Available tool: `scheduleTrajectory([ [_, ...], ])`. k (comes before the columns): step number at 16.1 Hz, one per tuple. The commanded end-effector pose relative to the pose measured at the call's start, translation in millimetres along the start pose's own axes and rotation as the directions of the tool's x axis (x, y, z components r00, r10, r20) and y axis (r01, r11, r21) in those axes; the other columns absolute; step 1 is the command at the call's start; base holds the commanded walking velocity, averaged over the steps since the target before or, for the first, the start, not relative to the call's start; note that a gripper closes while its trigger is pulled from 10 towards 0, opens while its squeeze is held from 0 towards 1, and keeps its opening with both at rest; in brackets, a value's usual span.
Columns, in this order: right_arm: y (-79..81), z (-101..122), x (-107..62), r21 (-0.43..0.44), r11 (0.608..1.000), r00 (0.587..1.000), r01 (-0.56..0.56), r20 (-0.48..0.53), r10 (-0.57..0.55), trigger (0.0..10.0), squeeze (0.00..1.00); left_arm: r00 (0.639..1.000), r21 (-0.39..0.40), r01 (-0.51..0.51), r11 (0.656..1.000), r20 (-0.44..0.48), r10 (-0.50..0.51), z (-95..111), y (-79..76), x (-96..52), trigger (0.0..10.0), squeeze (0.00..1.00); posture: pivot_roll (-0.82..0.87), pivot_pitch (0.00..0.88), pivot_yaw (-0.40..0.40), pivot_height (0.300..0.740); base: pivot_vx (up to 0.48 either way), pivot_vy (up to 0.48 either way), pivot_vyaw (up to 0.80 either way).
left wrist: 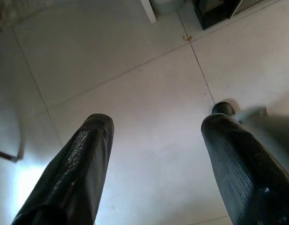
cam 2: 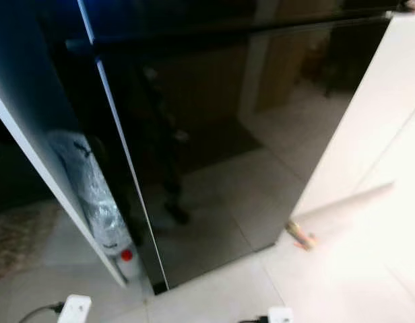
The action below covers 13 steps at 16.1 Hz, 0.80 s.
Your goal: Restocking fridge
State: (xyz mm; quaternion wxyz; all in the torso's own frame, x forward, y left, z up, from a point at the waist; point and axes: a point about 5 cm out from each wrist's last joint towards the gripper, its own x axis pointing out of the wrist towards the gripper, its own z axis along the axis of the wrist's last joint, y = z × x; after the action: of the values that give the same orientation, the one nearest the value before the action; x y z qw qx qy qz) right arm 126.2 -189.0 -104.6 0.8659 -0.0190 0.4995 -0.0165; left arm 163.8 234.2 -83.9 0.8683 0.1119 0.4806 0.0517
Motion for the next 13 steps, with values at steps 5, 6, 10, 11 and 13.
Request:
scheduleTrajectory([
  [5, 3.8, -10.2, -1.7, 0.001, 1.0, 0.999, -0.009, -0.04, 0.009, 10.0, 0.0, 1.0, 0.011, 0.004, 1.0, -0.011, -0.004, -3.2, 1.0, -0.5, 10.0, 0.0, -0.11, 0.0, 0.034, 0.74, 0.0, 0.259, 0.0],
  [6, 4.1, -10.2, -1.7, 0.002, 1.0, 0.999, -0.009, -0.04, 0.009, 10.0, 0.0, 1.0, 0.013, 0.005, 1.0, -0.011, -0.004, -3.1, 1.2, -0.4, 10.0, 0.0, -0.11, 0.0, 0.035, 0.74, 0.0, 0.259, 0.0],
  [10, 5.2, -10.6, -1.7, 0.007, 1.0, 0.999, -0.008, -0.039, 0.008, 10.0, 0.0, 1.0, 0.026, 0.01, 1.0, -0.009, -0.01, -2.7, 1.5, -0.4, 10.0, 0.0, -0.11, 0.0, 0.044, 0.74, 0.0, 0.257, 0.0],
  [11, 5.4, -10.7, -1.8, 0.009, 1.0, 0.999, -0.006, -0.04, 0.007, 10.0, 0.0, 1.0, 0.029, 0.011, 1.0, -0.009, -0.011, -2.6, 1.6, -0.4, 10.0, 0.0, -0.11, 0.0, 0.045, 0.74, 0.0, 0.259, 0.0],
  [13, 5.4, -10.8, -1.8, 0.012, 1.0, 0.999, -0.005, -0.041, 0.005, 10.0, 0.0, 1.0, 0.03, 0.01, 0.999, -0.008, -0.01, -2.5, 1.6, -0.4, 10.0, 0.0, -0.11, 0.0, 0.044, 0.74, 0.0, 0.259, 0.0],
])
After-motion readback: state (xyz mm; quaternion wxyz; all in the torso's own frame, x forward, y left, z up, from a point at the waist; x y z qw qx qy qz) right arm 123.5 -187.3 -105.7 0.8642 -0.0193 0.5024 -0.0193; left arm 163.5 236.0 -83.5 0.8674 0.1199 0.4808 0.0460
